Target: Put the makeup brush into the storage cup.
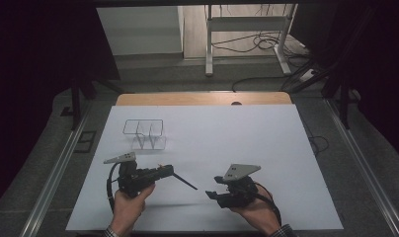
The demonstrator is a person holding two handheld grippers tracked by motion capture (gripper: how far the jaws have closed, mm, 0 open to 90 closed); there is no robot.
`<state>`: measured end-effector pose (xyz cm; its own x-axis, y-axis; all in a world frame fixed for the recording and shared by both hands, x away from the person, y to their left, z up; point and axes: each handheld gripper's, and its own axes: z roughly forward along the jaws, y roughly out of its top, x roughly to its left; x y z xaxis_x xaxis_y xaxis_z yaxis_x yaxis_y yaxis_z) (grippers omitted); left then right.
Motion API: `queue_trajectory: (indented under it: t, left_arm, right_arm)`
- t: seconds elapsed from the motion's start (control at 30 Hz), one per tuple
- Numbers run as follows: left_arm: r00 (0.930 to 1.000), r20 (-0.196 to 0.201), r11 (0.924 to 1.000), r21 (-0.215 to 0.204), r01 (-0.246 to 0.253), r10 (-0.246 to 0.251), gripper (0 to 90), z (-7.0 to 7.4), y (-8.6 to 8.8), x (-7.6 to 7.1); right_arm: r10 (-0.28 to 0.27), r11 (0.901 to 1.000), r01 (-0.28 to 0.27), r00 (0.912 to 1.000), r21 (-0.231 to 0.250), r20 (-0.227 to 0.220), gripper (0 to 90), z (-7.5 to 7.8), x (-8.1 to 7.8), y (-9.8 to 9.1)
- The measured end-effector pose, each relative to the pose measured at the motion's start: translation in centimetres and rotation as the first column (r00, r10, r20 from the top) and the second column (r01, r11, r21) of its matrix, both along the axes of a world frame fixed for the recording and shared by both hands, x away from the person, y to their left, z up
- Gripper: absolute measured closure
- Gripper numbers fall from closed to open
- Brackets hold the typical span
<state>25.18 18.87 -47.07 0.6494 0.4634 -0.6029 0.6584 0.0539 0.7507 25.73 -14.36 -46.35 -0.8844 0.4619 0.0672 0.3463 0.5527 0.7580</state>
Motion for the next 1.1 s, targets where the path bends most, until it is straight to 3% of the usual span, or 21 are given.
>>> queue_trajectory:
  t: [0.47,0.57,0.83,1.1]
  left_arm:
    - [0.9992,0.038,0.9961,0.088,-0.012,0.008,83.7,0.3,0.3,-0.1]
    - [0.9985,0.054,0.9923,0.123,-0.018,0.011,83.7,0.5,0.2,-0.2]
    - [0.9966,0.080,0.9850,0.169,-0.036,0.023,83.6,0.8,0.5,-0.3]
    - [0.9945,0.103,0.9804,0.194,-0.037,0.017,83.6,1.0,0.8,-0.5]
  right_arm:
    - [-0.015,0.9994,0.015,0.9999,-0.032,-0.002,37.0,0.0,0.6,-1.3]
    - [-0.015,0.9990,0.015,0.9999,-0.042,-0.004,35.5,-0.1,0.7,-1.5]
    - [-0.026,0.9986,0.025,0.9996,-0.047,-0.011,32.2,0.0,0.8,-2.2]
    - [-0.035,0.9978,0.035,0.9993,-0.057,-0.010,29.5,-0.1,0.8,-2.8]
